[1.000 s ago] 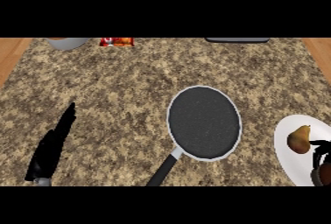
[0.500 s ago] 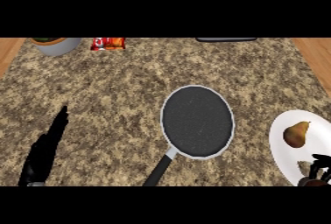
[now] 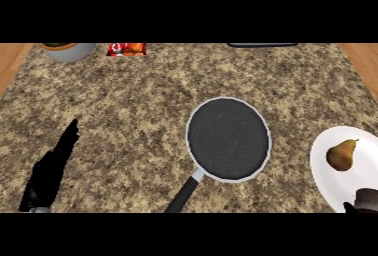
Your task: Pick the cupcake from the plate and place it in the pan
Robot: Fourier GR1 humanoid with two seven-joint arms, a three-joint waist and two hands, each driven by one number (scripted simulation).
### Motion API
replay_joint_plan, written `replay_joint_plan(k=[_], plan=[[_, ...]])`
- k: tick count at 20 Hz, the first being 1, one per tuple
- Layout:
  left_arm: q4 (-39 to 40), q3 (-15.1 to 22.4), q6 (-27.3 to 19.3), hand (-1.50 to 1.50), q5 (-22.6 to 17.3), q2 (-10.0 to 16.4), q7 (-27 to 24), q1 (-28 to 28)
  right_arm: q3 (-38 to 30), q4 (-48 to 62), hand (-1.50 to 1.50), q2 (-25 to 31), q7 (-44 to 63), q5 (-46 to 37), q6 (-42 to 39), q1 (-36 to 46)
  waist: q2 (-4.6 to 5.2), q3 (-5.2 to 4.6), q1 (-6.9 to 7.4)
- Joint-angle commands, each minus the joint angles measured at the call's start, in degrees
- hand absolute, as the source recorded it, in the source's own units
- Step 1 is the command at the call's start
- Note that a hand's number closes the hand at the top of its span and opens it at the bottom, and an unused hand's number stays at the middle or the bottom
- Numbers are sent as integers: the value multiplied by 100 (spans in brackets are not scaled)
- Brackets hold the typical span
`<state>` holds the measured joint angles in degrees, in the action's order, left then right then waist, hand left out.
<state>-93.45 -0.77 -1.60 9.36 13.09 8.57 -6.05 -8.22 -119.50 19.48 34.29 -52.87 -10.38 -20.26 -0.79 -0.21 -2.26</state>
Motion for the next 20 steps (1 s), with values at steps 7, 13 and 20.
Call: replay_joint_plan(k=[7,13,20], plan=[[-109,73,123,0,16,-60,79,55,1539,-2028,150,-429,804,-1701,-23,672,75,16,242],[218,-55,251,0,-38,-13,-77,282,1988,-439,150,-1071,1297,-1568,-172,2827,99,16,334],[-105,283,87,0,277,-270,179,230,1339,1999,150,-1712,986,-1064,671,4294,102,24,349]])
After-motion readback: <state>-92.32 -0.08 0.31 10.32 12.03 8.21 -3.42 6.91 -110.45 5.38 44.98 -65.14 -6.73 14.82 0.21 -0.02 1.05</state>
